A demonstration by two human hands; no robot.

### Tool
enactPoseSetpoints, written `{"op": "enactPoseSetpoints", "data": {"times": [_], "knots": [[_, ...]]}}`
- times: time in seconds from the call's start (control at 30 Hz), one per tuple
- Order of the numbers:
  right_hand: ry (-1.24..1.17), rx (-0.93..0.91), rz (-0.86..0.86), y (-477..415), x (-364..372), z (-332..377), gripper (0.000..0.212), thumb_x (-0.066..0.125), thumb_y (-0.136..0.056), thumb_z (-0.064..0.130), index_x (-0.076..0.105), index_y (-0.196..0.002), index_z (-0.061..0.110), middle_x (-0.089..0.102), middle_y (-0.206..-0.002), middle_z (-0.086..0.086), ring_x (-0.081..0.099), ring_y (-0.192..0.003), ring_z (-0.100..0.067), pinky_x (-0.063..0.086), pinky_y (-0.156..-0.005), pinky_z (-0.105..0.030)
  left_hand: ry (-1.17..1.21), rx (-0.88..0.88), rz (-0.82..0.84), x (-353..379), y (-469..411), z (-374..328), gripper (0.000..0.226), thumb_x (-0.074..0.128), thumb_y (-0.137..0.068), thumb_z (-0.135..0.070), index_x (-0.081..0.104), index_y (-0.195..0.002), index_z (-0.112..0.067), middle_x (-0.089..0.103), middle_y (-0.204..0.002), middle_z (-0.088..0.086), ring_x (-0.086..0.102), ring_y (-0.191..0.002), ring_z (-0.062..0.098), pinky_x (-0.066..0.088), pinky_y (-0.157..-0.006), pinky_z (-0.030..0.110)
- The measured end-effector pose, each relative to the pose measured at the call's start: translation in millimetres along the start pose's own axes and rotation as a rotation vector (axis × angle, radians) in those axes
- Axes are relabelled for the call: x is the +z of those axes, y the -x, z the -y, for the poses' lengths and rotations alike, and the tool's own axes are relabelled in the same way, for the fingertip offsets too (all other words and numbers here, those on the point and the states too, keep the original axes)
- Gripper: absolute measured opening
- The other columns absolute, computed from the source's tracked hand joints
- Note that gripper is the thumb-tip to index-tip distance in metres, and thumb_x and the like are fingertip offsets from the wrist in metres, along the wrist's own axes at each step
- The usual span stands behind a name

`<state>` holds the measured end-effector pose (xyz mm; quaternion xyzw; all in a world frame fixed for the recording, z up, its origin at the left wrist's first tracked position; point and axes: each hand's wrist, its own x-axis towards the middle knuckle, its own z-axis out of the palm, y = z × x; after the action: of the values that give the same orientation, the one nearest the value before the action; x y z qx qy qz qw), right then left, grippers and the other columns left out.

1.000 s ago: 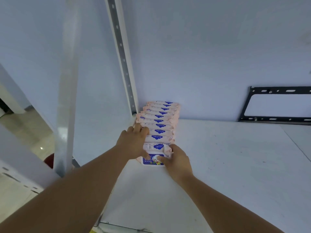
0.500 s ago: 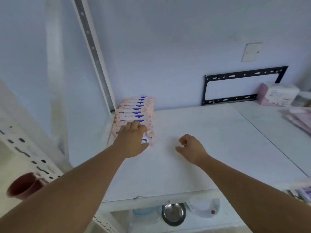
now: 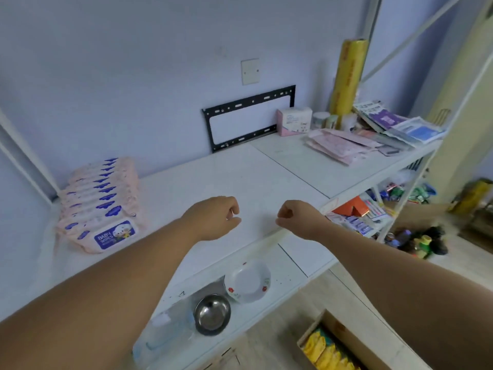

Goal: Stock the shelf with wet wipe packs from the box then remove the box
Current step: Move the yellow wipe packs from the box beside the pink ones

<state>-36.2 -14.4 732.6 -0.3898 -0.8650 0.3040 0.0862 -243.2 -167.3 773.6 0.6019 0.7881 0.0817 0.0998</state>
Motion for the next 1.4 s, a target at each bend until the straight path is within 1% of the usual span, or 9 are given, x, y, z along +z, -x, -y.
{"op": "enactPoseSetpoints", "data": {"times": [0.17, 0.3, 0.47, 0.6, 0.77, 0.87, 1.0, 1.13, 1.4], "knots": [[0.023, 0.125, -0.003, 43.8, -31.3, -78.0, 0.019, 0.067, -0.092, 0.037, 0.061, -0.085, 0.022, 0.062, -0.085, 0.003, 0.059, -0.078, -0.017, 0.044, -0.064, -0.029, 0.007, 0.076, 0.134, 33.1, -27.6, -73.2, 0.020, 0.054, -0.093, -0.050, 0.058, -0.106, -0.036, 0.061, -0.102, -0.017, 0.060, -0.091, 0.009, 0.052, -0.084, 0.035], [0.071, 0.232, 0.098, 82.3, -50.6, -151.2, 0.019, 0.068, -0.092, 0.041, 0.063, -0.092, 0.022, 0.065, -0.091, 0.003, 0.064, -0.083, -0.017, 0.052, -0.072, -0.032, 0.028, 0.117, 0.214, 67.4, -45.4, -130.5, 0.016, 0.055, -0.091, -0.051, 0.059, -0.097, -0.037, 0.062, -0.101, -0.016, 0.061, -0.090, 0.010, 0.054, -0.085, 0.037], [0.117, 0.371, 0.247, 123.2, -73.4, -236.2, 0.017, 0.074, -0.087, 0.039, 0.063, -0.085, 0.027, 0.072, -0.090, 0.003, 0.072, -0.083, -0.016, 0.061, -0.081, -0.038, 0.063, 0.116, 0.339, 120.9, -50.4, -200.6, 0.015, 0.055, -0.092, -0.048, 0.061, -0.096, -0.035, 0.063, -0.099, -0.017, 0.061, -0.092, 0.008, 0.054, -0.086, 0.035], [0.123, 0.426, 0.363, 151.9, -85.8, -292.2, 0.016, 0.075, -0.087, 0.033, 0.069, -0.095, 0.021, 0.074, -0.092, 0.001, 0.073, -0.082, -0.017, 0.060, -0.076, -0.032, 0.086, 0.088, 0.426, 159.9, -46.8, -241.7, 0.016, 0.056, -0.093, -0.041, 0.061, -0.099, -0.027, 0.065, -0.102, -0.009, 0.060, -0.087, 0.011, 0.052, -0.073, 0.032], [0.239, 0.421, 0.499, 176.3, -92.0, -342.0, 0.030, 0.068, -0.093, 0.030, 0.073, -0.111, 0.006, 0.073, -0.112, -0.010, 0.070, -0.099, -0.024, 0.054, -0.088, -0.033, 0.070, 0.030, 0.501, 196.1, -40.4, -270.0, 0.018, 0.057, -0.093, -0.038, 0.064, -0.100, -0.022, 0.065, -0.105, -0.005, 0.061, -0.097, 0.017, 0.052, -0.090, 0.037], [0.264, 0.407, 0.560, 187.4, -81.9, -363.0, 0.035, 0.063, -0.096, 0.032, 0.071, -0.115, 0.004, 0.068, -0.121, -0.010, 0.065, -0.110, -0.025, 0.051, -0.094, -0.033, 0.078, -0.023, 0.543, 213.4, -39.3, -280.0, 0.021, 0.060, -0.093, -0.040, 0.065, -0.102, -0.022, 0.064, -0.106, -0.006, 0.062, -0.100, 0.017, 0.053, -0.091, 0.038], [0.225, 0.423, 0.598, 197.0, -58.0, -396.0, 0.026, 0.072, -0.089, 0.033, 0.071, -0.112, 0.020, 0.066, -0.118, -0.001, 0.062, -0.112, -0.023, 0.049, -0.090, -0.031, 0.068, -0.037, 0.642, 245.6, -48.4, -291.8, 0.020, 0.060, -0.094, -0.041, 0.064, -0.100, -0.023, 0.066, -0.107, -0.005, 0.062, -0.100, 0.015, 0.053, -0.091, 0.038], [0.200, 0.472, 0.627, 203.0, -38.2, -432.4, 0.019, 0.070, -0.087, 0.031, 0.069, -0.106, 0.028, 0.067, -0.115, 0.001, 0.061, -0.106, -0.022, 0.053, -0.089, -0.035, 0.084, -0.020, 0.726, 294.1, -65.3, -307.9, 0.018, 0.061, -0.094, -0.039, 0.066, -0.100, -0.024, 0.067, -0.106, -0.005, 0.062, -0.099, 0.015, 0.053, -0.090, 0.039], [0.099, 0.638, 0.692, 212.7, 39.3, -546.2, 0.019, 0.070, -0.088, 0.034, 0.067, -0.106, 0.030, 0.062, -0.103, 0.007, 0.057, -0.093, -0.018, 0.047, -0.080, -0.029, 0.146, 0.033, 0.982, 465.7, -79.6, -328.5, 0.016, 0.058, -0.093, -0.044, 0.064, -0.100, -0.031, 0.067, -0.112, -0.010, 0.063, -0.104, 0.014, 0.055, -0.091, 0.042]]}}
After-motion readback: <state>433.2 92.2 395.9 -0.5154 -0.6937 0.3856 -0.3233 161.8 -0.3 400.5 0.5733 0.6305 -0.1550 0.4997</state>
